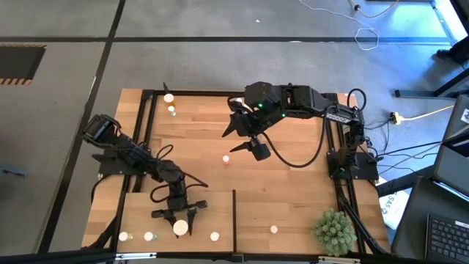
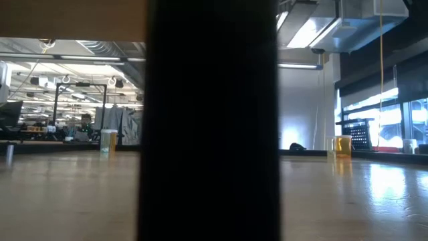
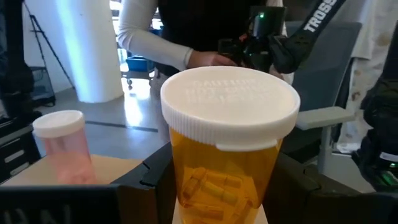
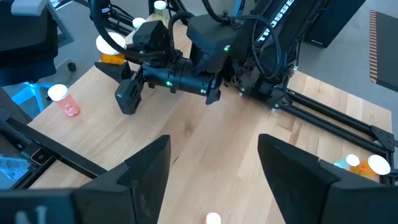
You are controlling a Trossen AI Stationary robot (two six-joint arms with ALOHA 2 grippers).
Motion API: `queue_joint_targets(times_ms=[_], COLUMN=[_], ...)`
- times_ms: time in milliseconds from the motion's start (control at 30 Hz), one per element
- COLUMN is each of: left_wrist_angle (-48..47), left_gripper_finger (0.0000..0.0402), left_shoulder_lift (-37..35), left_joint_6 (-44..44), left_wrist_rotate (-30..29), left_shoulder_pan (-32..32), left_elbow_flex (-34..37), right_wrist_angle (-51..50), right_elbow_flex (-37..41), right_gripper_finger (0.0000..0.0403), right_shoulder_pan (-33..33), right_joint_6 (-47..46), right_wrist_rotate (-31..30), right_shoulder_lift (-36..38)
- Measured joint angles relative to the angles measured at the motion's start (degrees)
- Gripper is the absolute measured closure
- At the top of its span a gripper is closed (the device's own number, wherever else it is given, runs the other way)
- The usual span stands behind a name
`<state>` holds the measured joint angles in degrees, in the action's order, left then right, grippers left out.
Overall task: Pick and place medicine bottles onto shelf by color
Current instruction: Put the middle orange pill bottle on the shelf
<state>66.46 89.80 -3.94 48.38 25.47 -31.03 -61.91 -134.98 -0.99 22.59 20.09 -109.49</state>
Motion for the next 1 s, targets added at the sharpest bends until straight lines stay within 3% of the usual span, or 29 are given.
queue_joint_targets(times_ms=[1000], left_wrist_angle=[0.42], left_gripper_finger=[0.0234], left_shoulder_lift=[4.55], left_joint_6=[0.02], left_wrist_rotate=[-1.84], left_shoulder_pan=[0.50], left_elbow_flex=[-1.75], right_wrist_angle=[0.00], right_elbow_flex=[0.00], right_gripper_finger=[0.0157], right_shoulder_pan=[0.00], right_joint_6=[0.00], right_wrist_rotate=[0.00], right_shoulder_lift=[0.00])
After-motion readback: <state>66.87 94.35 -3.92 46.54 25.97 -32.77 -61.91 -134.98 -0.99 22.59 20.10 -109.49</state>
